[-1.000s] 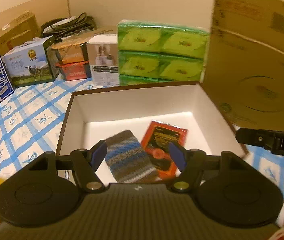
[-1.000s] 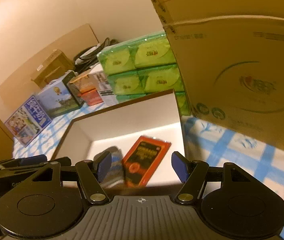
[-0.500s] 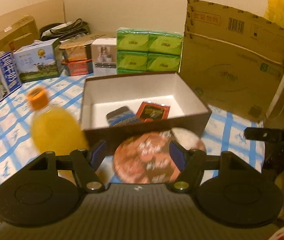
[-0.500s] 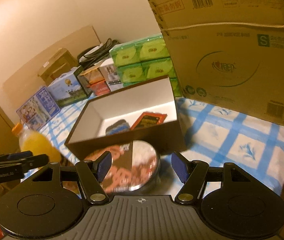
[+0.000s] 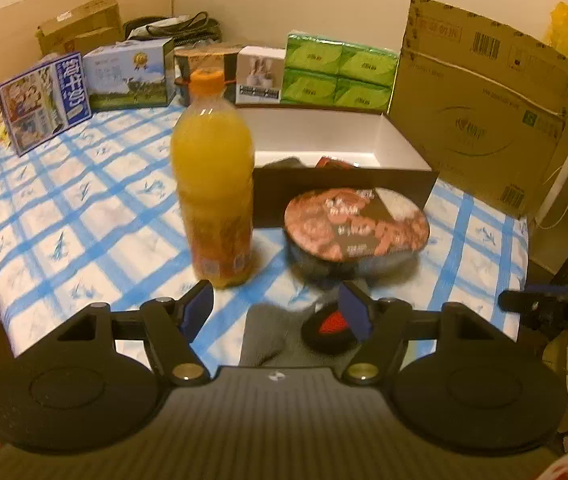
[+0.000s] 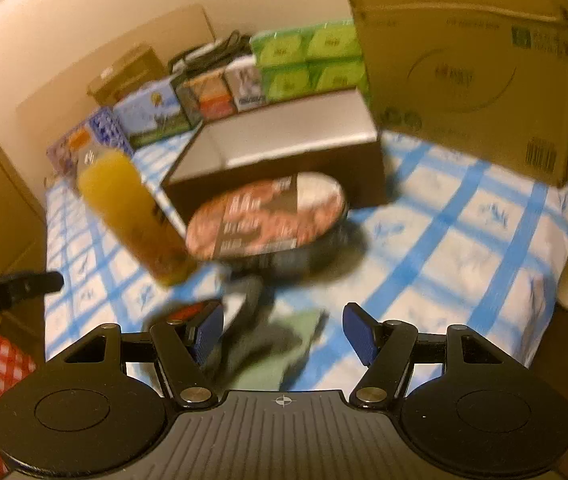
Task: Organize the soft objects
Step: 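Move both grippers back toward the remaining items on the bed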
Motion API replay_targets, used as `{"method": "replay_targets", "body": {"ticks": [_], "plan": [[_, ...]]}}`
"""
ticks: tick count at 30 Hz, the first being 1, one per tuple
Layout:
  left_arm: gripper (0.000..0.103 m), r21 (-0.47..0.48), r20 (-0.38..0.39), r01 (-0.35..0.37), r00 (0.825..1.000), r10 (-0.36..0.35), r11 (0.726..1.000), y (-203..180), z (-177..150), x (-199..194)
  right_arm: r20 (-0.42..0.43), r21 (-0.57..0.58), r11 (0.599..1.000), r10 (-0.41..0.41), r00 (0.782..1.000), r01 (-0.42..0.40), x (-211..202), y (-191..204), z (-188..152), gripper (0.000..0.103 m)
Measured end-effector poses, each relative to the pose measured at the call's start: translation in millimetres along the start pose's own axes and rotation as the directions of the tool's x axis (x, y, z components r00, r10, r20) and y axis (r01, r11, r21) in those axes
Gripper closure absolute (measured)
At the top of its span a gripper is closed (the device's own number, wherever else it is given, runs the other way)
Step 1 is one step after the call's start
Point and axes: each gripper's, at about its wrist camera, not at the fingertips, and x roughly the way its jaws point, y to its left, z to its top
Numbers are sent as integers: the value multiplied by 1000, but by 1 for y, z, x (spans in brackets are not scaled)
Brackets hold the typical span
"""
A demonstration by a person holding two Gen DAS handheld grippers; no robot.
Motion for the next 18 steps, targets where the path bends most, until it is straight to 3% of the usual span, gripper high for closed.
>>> {"method": "replay_targets", "body": {"ticks": [9, 18], "plan": [[36, -22, -41, 4, 999, -5, 1000, 5, -42, -9, -152, -24, 999, 37, 988, -42, 26, 11, -68, 37], [37, -37, -125, 9, 992, -13, 999, 1, -76, 8, -256, -30, 999, 34, 966, -43, 52, 10, -103, 38]]}}
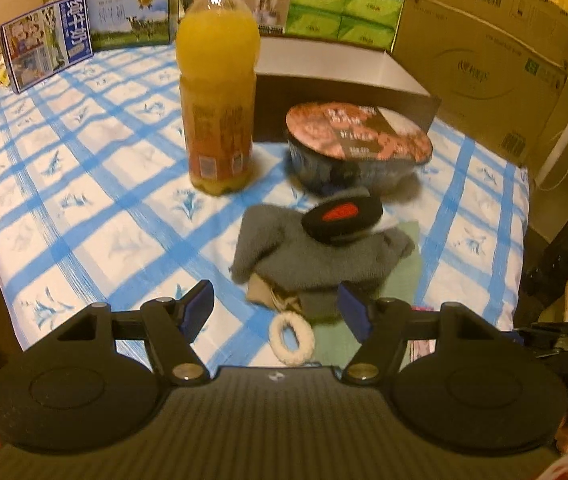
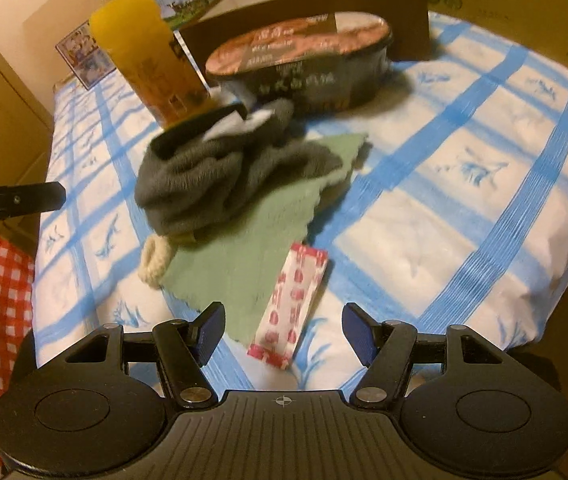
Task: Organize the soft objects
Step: 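Move both grippers back toward the remaining items on the bed, then grasp the red-and-white stick packet with the right gripper while the left grasps the black oval pad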
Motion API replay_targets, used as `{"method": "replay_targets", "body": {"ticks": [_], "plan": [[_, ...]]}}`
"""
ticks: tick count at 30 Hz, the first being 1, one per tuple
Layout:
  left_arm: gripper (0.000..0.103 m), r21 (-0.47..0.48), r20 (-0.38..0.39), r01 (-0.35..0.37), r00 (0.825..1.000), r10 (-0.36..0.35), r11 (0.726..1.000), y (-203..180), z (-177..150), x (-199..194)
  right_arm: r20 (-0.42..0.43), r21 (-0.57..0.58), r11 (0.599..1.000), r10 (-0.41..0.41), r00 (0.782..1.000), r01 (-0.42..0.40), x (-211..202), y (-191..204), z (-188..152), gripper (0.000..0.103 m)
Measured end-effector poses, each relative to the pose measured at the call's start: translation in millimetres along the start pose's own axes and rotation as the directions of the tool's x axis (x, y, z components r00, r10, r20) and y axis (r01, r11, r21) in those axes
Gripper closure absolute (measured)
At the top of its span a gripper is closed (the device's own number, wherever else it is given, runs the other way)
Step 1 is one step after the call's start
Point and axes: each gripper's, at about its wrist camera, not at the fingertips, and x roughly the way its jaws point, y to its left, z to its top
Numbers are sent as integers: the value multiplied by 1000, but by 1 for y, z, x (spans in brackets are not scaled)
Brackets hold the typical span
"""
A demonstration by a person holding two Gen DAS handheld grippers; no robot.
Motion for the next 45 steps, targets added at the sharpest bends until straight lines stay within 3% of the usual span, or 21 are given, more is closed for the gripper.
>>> {"method": "replay_targets", "body": {"ticks": [17, 24, 35, 45], "plan": [[37, 8, -72, 0, 997, 1, 1000, -2, -23, 28, -35, 29, 999, -27, 999, 28, 35, -1, -3, 54], [37, 18, -77, -1, 997, 3, 1000, -1, -25, 34, -22, -11, 996, -94, 995, 94, 45, 8, -1, 67], [37, 29, -85, 7, 996, -5, 1000, -2, -25, 41, -4, -15, 994, -110, 994, 110, 42, 8, -1, 70], [37, 105, -42, 31, 999, -27, 994, -7, -18, 46, 77, 25, 996, -85, 993, 83, 19, -8, 17, 71]]}}
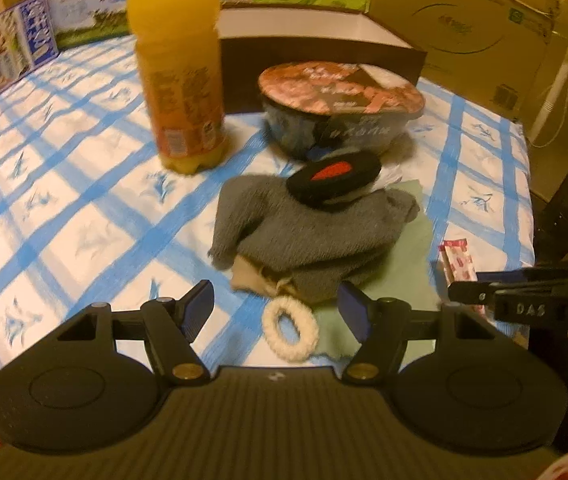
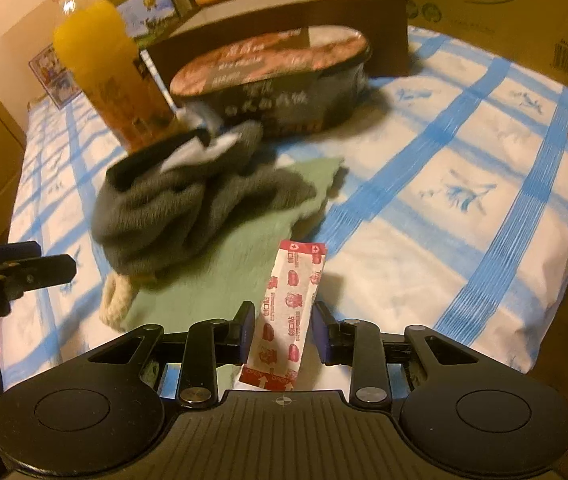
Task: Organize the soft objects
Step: 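Grasp the red-and-white stick packet with the right gripper while the left grasps the black oval pad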
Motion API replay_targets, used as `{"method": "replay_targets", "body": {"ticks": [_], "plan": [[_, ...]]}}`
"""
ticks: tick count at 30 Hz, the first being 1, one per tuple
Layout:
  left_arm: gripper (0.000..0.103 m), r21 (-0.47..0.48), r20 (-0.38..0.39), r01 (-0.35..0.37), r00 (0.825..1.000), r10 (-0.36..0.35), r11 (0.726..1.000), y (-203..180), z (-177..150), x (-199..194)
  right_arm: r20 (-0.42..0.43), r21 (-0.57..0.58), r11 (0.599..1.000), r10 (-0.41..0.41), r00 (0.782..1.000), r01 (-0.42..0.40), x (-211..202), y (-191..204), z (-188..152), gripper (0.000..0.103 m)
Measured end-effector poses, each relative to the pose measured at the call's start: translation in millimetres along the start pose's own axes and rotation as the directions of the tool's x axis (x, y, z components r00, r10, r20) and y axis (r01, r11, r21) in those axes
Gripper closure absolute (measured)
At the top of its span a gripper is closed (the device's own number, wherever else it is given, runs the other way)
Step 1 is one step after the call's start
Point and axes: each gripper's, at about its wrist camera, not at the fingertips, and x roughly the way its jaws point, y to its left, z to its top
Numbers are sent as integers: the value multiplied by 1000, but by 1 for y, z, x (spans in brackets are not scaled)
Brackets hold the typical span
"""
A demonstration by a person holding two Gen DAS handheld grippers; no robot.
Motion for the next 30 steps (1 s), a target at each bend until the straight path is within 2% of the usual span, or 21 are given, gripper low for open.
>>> {"method": "replay_targets", "body": {"ticks": [6, 13, 18, 19, 21, 25, 27, 30], "plan": [[37, 77, 52, 33, 998, -37, 996, -5, 16, 7, 36, -12, 1000, -5, 999, 5, -5, -6, 10, 72], [38, 173, 95, 79, 991, -97, 982, -12, 44, 23, 9, -27, 999, -45, 999, 45, 8, -18, 15, 72], [50, 267, 97, 97, 987, -127, 959, -20, 55, 37, -10, -14, 998, -57, 998, 57, 14, -29, 18, 72], [54, 287, 91, 99, 987, -130, 953, -21, 54, 40, -11, -12, 998, -58, 998, 58, 15, -30, 18, 72], [70, 326, 82, 98, 988, -132, 940, -24, 52, 46, -17, -7, 998, -60, 998, 60, 16, -32, 18, 71], [81, 378, 65, 101, 989, -135, 920, -26, 44, 53, -31, 3, 998, -58, 998, 58, 19, -34, 15, 71], [88, 378, 74, 103, 987, -141, 920, -24, 40, 52, -35, 2, 998, -57, 998, 58, 19, -33, 14, 71], [92, 323, 78, 101, 988, -133, 941, -14, 37, 47, -34, -1, 999, -50, 998, 50, 18, -32, 12, 71]]}}
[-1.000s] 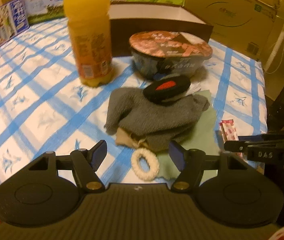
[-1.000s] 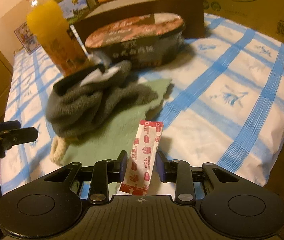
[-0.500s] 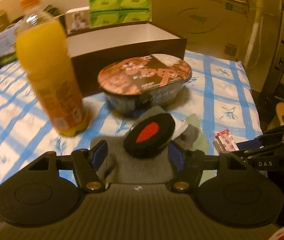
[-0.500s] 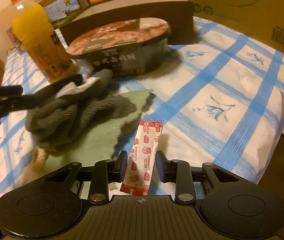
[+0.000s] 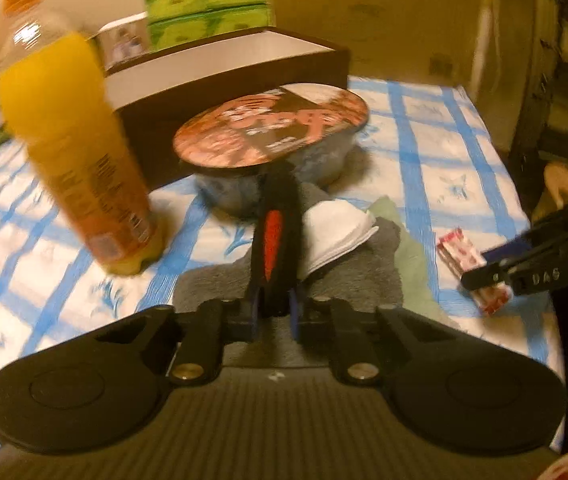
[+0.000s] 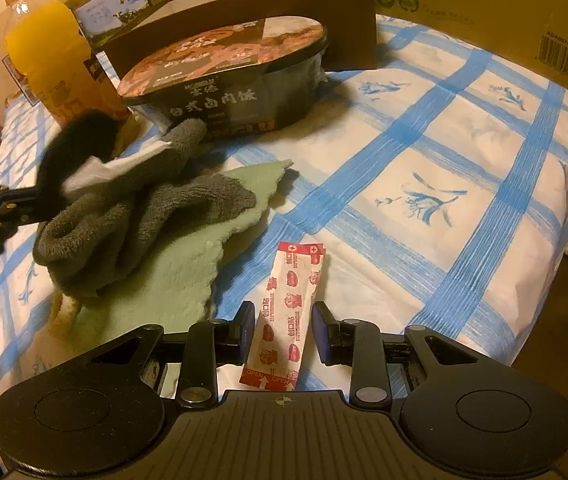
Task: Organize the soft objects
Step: 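Grasp the red-and-white stick packet with the right gripper while the left grasps the black oval pad, then lift both held items off the bed and carry them toward the white box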
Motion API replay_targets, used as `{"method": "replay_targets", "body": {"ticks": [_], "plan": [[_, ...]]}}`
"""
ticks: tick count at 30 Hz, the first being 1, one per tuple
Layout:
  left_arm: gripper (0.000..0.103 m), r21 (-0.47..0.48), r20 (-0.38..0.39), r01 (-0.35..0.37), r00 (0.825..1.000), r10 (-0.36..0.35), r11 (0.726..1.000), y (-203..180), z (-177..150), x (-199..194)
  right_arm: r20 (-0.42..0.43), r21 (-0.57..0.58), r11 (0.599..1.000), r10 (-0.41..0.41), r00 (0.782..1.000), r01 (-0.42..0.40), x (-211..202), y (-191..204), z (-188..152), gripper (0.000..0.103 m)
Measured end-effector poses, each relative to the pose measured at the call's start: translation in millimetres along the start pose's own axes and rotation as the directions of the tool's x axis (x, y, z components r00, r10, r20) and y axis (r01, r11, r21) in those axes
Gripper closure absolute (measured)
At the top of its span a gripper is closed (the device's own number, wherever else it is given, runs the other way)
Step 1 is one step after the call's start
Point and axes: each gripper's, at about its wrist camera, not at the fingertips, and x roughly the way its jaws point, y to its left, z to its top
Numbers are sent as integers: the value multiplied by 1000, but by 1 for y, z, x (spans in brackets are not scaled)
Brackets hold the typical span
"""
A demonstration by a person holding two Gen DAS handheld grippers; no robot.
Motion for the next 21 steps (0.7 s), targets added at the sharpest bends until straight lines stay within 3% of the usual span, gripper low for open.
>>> {"method": "replay_targets", "body": {"ticks": [5, 9, 14, 17, 21], "plan": [[93, -198, 19, 13, 1000, -9, 980, 28, -15, -22, -13, -23, 1000, 2, 1000, -3, 2, 4, -3, 71], [93, -280, 31, 30, 999, -22, 960, 37, -25, -40, -40, -23, 999, -22, 999, 21, 8, 8, -8, 68], [89, -291, 20, 54, 999, -51, 955, 35, -35, -50, -35, -26, 1000, -8, 999, 7, 8, 11, -11, 52], [86, -267, 2, 68, 998, -70, 961, 27, -38, -49, -34, -25, 1000, -8, 999, 7, 9, 12, -12, 51], [73, -274, 7, 92, 996, -94, 957, 20, -38, -50, -34, -15, 1000, -3, 999, 3, 7, 10, -12, 50]]}}
